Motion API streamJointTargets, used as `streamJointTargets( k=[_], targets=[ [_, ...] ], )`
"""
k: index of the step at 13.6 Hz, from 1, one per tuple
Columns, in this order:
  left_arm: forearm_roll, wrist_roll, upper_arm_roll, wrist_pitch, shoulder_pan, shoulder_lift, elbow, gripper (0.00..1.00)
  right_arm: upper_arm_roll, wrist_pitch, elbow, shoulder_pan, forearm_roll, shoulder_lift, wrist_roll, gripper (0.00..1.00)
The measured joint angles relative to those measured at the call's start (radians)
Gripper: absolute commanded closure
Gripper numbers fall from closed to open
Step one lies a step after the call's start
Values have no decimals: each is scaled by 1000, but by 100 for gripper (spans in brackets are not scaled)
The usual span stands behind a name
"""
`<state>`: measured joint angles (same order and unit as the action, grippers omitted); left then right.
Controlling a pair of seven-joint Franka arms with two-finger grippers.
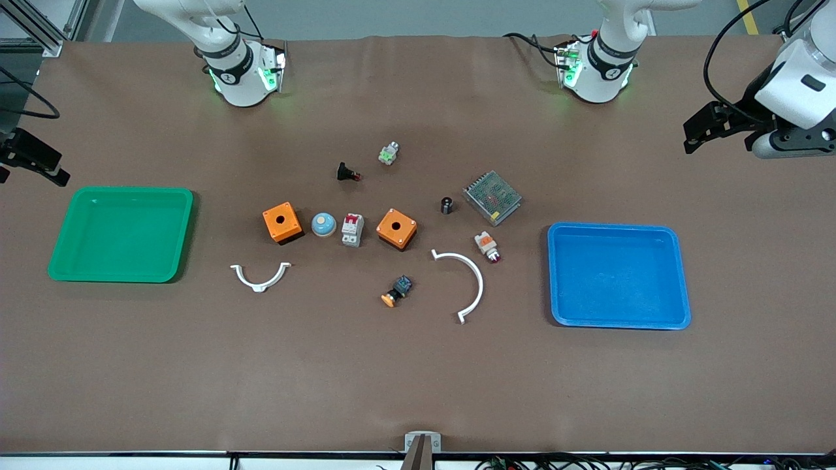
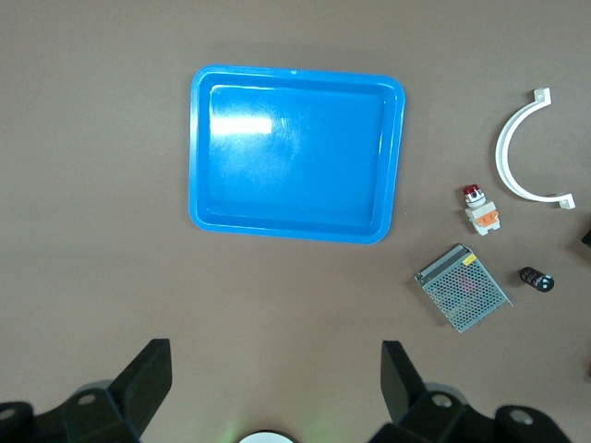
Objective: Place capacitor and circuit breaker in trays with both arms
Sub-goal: 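Move the right gripper to the breaker while the left gripper reaches the capacitor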
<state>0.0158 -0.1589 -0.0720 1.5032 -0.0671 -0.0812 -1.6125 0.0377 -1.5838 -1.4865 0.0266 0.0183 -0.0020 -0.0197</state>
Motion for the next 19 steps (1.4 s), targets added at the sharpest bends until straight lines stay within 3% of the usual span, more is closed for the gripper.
streamJointTargets(
  k=[7, 11, 16, 19],
  targets=[
    [0, 0, 0, -1, 0, 6, 12, 0, 0, 0, 0, 0, 0, 0, 0, 0],
    [-5, -2, -23, 5, -28, 74, 14, 0, -6, 9, -1, -1, 0, 17, 0, 0],
    [-5, -201, -133, 165, -100, 233, 14, 0, -20, 5, -3, -88, 1, 151, -6, 0],
    [-5, -234, -143, 222, -116, 293, 14, 0, -22, -14, -5, -157, 1, 248, -7, 0]
  ],
)
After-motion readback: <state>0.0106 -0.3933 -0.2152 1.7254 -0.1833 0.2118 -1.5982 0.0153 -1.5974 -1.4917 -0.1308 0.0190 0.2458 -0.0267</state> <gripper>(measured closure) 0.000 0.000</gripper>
